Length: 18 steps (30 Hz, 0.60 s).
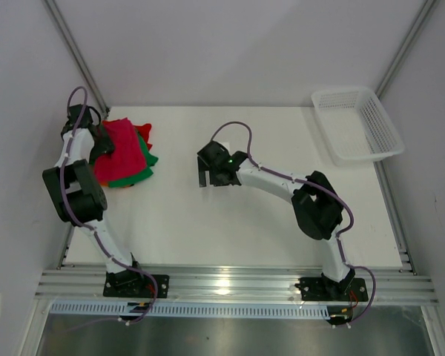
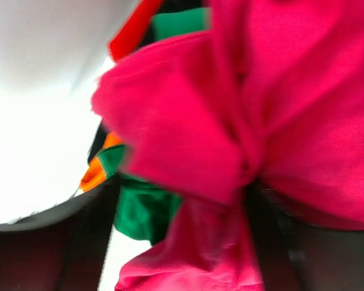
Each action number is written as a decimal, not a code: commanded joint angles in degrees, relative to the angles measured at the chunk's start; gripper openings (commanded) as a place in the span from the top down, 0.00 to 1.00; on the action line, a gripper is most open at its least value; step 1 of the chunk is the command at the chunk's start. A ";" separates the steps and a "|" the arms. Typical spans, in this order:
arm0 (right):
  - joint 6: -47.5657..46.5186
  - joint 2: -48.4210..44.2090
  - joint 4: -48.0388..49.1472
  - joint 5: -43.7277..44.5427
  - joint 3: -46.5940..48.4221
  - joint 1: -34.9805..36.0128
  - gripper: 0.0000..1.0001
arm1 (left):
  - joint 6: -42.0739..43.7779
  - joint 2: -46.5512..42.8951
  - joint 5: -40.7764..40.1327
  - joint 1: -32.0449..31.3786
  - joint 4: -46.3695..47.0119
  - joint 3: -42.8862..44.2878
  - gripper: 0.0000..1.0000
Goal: Fold and stack the t-shirts
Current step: Put the neatly folded tshirt into the corner of the board with the left arm
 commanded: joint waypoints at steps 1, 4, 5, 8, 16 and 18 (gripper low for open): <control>0.15 -0.86 0.82 0.15 -1.45 0.34 0.02 | -1.84 -2.14 -1.76 0.58 -2.38 0.21 0.12; 0.50 -0.51 1.70 -0.64 -2.59 0.43 0.02 | -1.84 -3.99 -0.53 0.49 -3.43 2.75 0.05; 0.59 -0.33 1.87 -0.82 -2.77 0.35 0.02 | -1.84 -4.43 -0.01 0.49 -4.48 3.11 0.05; 1.11 -0.24 3.01 -1.61 -4.08 0.43 0.02 | -1.67 -7.15 0.61 0.31 -5.19 4.52 0.04; 1.73 -0.68 5.83 -2.66 -7.60 0.34 0.02 | 0.52 -15.50 0.87 -0.83 -6.42 9.16 0.02; 2.08 -0.77 6.79 -3.10 -8.39 0.34 0.02 | 0.70 -16.29 2.10 -1.27 -6.51 9.88 0.02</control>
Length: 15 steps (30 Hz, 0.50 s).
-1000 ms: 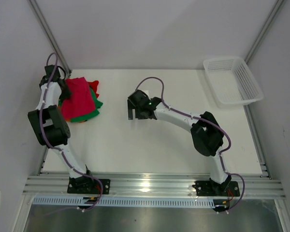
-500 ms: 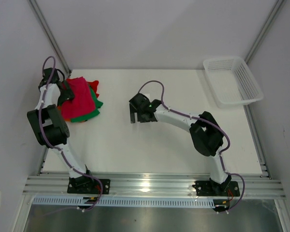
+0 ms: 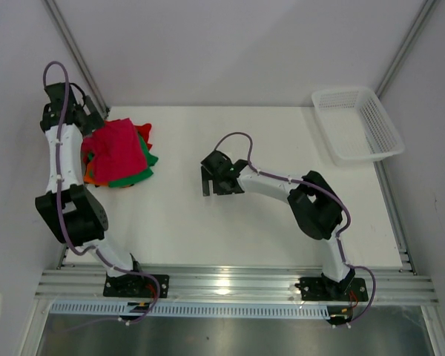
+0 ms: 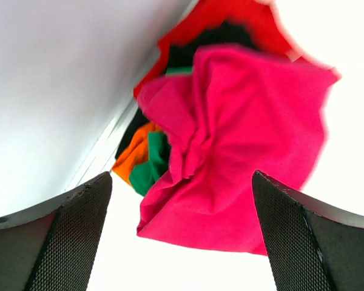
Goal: Fold and stack the t-shirts
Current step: Put the neatly folded tshirt into the corner of the board with the left arm
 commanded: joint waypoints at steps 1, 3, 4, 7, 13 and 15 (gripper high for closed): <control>1.14 -0.85 2.95 -1.24 -1.27 0.41 0.02 | 1.16 -4.86 2.56 -1.38 -0.46 3.52 0.02; 1.58 -1.12 3.83 -1.68 -2.32 0.50 0.01 | 0.46 -5.39 5.10 -1.99 0.15 2.65 0.00; 1.58 -1.12 4.00 -1.77 -2.50 0.41 0.02 | 0.29 -5.74 6.95 -2.17 1.90 1.07 0.01; 1.32 -1.82 4.53 -1.77 -3.38 0.41 0.02 | -1.64 -4.35 14.51 -2.17 4.72 -2.09 0.01; 0.44 -5.85 5.76 -0.02 -7.86 0.24 0.01 | -4.28 1.63 19.09 -2.17 3.23 -1.84 0.02; 0.70 -7.18 6.29 0.16 -9.35 -0.20 0.01 | -4.90 3.91 19.88 -2.08 3.67 -1.32 0.01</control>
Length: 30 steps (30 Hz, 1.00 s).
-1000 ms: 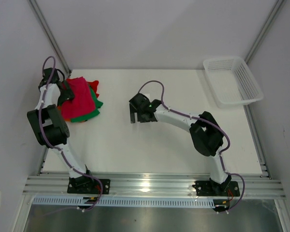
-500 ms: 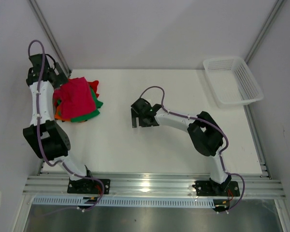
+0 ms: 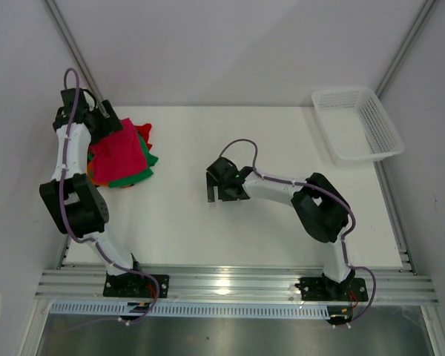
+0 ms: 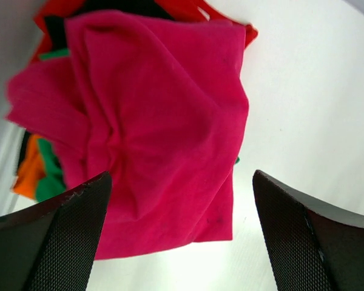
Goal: Fold and stack the t-shirts
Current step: Put the neatly folded tshirt into the corner of the board with the left arm
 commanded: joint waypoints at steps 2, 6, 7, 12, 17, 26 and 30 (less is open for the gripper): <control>0.46 -7.03 2.16 1.12 -3.77 -0.36 0.01 | -3.96 4.64 5.07 -0.05 -1.21 2.18 0.01; 1.34 -10.90 2.60 2.35 -6.14 -0.97 0.01 | -7.65 10.80 6.91 0.48 -4.30 5.88 0.02; 1.43 -11.78 2.78 2.70 -6.67 -1.32 0.01 | -9.49 12.11 7.53 0.56 -4.57 6.14 0.02; 3.01 -19.42 4.10 5.43 -12.29 -2.29 0.01 | -16.27 13.44 12.96 2.67 -3.43 3.08 0.03; 4.77 -26.19 5.68 6.22 -18.09 -4.04 0.01 | -19.87 15.90 17.02 3.64 -3.69 3.60 0.03; 5.56 -37.27 4.98 8.85 -26.09 -4.49 0.01 | -25.15 15.47 23.09 5.93 0.35 -2.29 0.03; 5.12 -38.68 3.84 9.21 -26.80 -4.49 0.01 | -22.52 13.98 19.23 5.93 -1.14 -1.33 0.03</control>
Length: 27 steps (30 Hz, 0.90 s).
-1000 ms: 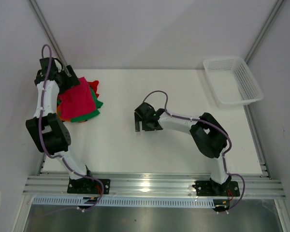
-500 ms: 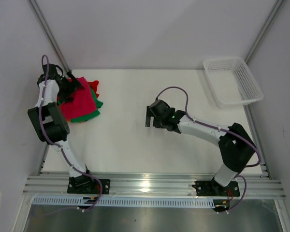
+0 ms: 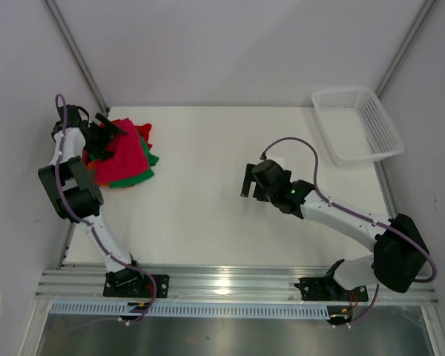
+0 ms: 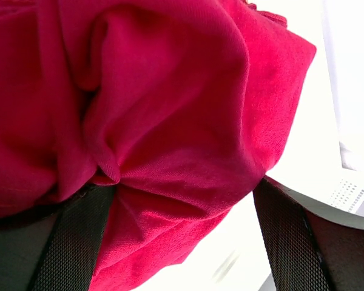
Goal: Fold and stack the t-shirts
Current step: Put the neatly folded tshirt into the corner of the board with the left arm
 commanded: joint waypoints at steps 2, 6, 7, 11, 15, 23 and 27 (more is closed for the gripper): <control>0.07 -1.85 -0.36 1.41 -0.07 -0.14 0.01 | 1.90 -1.88 -4.55 -0.63 -5.25 0.12 0.04; -0.02 -1.33 -0.54 0.26 0.37 0.12 0.01 | 3.93 -4.86 -10.10 -0.45 -6.84 0.30 0.04; 0.07 -1.24 -0.71 0.17 0.46 0.21 0.01 | 4.02 -5.91 -10.81 -0.37 -7.37 0.21 0.04; 0.25 -0.54 -0.72 -0.35 0.64 0.91 0.01 | 3.76 -10.03 -10.83 -0.37 -6.94 -0.13 0.04; 0.16 1.22 -0.98 -0.88 1.86 1.53 0.01 | 4.28 -15.67 -8.27 -0.37 -4.91 0.30 0.04; 0.07 6.84 -1.15 -1.50 7.48 3.28 0.01 | 4.55 -14.28 0.50 -1.07 -2.89 2.50 0.04; 0.25 7.90 -1.59 -0.88 8.98 4.08 0.01 | 4.90 -10.68 -0.18 -2.30 -1.48 1.62 0.04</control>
